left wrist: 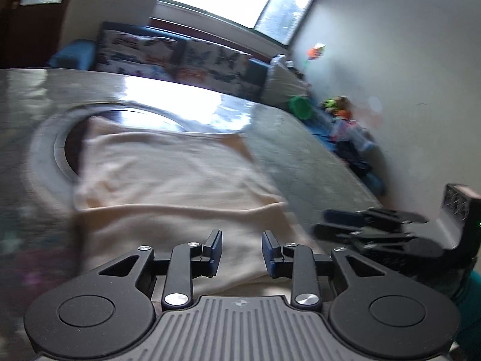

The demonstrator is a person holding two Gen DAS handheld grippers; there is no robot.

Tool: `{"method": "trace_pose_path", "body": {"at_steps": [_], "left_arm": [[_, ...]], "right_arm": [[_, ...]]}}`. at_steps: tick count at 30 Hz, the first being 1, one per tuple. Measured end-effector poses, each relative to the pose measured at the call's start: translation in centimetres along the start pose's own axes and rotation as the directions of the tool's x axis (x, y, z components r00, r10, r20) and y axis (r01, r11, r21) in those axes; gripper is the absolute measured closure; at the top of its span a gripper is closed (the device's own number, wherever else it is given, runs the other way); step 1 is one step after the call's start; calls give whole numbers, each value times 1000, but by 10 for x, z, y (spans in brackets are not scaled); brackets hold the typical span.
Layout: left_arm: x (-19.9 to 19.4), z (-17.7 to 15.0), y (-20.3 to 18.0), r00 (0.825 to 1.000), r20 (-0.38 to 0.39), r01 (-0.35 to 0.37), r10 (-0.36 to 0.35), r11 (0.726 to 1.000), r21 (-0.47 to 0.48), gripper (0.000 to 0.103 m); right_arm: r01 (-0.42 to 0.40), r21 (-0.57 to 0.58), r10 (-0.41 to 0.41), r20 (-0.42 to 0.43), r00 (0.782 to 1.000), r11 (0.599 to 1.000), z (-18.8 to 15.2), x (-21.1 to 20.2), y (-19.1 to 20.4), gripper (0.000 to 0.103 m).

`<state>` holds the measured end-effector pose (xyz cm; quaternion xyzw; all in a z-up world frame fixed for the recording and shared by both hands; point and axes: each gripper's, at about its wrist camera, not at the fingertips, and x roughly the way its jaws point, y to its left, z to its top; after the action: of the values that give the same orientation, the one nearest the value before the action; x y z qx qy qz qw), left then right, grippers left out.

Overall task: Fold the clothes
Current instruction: 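Lay the sleeve over the folded body and open the left gripper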

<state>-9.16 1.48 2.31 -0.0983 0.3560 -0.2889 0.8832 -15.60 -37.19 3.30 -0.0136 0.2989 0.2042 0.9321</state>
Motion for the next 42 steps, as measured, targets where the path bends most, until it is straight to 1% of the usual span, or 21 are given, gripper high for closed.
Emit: {"method": "trace_pose_path", "body": {"at_steps": [2,6,10,12,16,19,21,25,28,32,37,39,42], "left_arm": [[-8,-4,15,998,3,-61,61,998,-3,71],[-18,-13,41,992,-8,-123,123,992,-39,73],[-17,-22,55,986,-33,-163,162,985,-55,73],[-19,-25,60,985,-32,-173,171,984,-52,75],[-25,-22,65,979,-24,-203,202,978,-56,75],[-29,-11,63,982,5,-186,187,981,-57,76],[-27,-1,56,986,31,-162,163,986,-37,76],[-5,18,43,991,51,-126,126,992,-1,76],[16,25,44,992,34,-121,121,993,13,76],[37,19,54,988,-21,-150,151,988,24,76],[36,13,58,990,-16,-141,141,990,30,75],[36,13,58,990,-16,-140,140,990,29,75],[34,14,57,990,-16,-140,141,990,30,75]], "right_arm": [[-12,-17,12,-6,1000,1000,2,5,6,59],[-46,-52,45,-16,999,998,11,19,20,59],[-65,-78,63,-20,998,995,18,36,30,59],[-72,-73,69,-41,997,995,19,45,31,59],[-55,-86,49,-72,996,995,13,55,30,60],[-45,-94,36,-91,995,995,10,61,29,60],[-47,-101,40,-78,996,994,13,58,31,60],[-52,-112,45,-61,997,992,19,57,34,60],[-40,-120,31,-79,996,992,18,64,32,60],[-33,-120,22,-92,996,992,13,66,27,60],[-55,-139,43,-82,996,989,13,51,31,60],[-66,-153,52,-96,994,986,9,50,33,59],[-59,-184,37,-123,992,981,0,51,34,59]]}}
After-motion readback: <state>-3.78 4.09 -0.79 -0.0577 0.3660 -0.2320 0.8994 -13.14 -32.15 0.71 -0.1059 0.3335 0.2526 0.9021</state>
